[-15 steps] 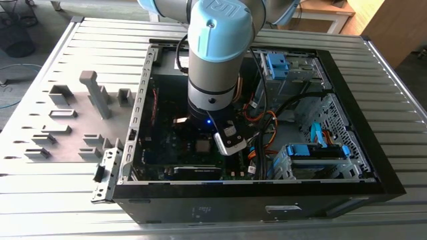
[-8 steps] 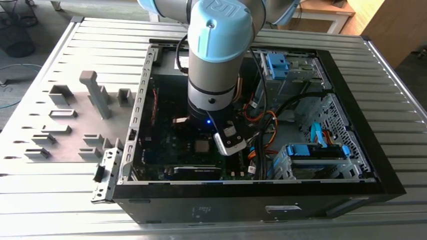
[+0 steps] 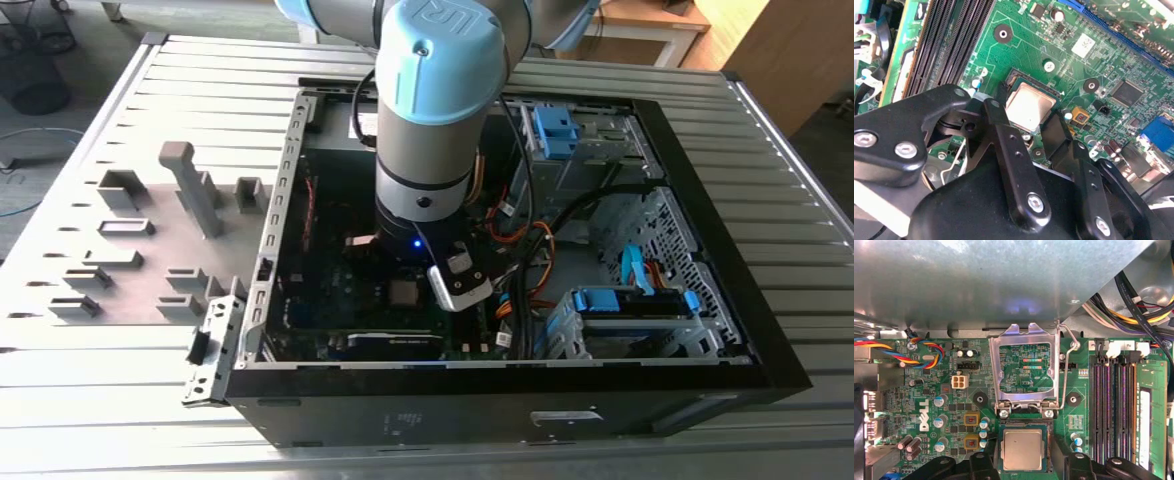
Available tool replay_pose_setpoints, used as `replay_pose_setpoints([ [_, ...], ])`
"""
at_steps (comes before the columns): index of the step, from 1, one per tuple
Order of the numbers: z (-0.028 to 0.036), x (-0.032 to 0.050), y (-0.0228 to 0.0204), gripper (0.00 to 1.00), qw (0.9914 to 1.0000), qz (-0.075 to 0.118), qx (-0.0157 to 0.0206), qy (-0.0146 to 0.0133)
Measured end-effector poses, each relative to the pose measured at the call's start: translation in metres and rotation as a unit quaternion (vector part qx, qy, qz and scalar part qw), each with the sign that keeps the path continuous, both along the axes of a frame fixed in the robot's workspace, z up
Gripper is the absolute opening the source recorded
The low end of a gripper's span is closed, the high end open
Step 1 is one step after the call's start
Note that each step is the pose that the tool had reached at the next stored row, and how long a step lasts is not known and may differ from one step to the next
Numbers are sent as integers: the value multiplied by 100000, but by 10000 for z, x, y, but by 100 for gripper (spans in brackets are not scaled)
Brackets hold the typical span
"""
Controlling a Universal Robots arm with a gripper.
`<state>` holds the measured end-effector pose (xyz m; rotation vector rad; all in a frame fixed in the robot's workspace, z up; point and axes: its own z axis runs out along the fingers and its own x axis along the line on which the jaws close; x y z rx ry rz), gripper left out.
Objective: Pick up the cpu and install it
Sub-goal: 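Place the cpu into insertion slot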
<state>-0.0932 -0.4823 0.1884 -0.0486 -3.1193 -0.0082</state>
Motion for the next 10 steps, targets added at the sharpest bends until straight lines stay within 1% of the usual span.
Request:
replay_pose_setpoints([
  [10, -1, 9, 0, 54, 100000, -2, 5, -1],
])
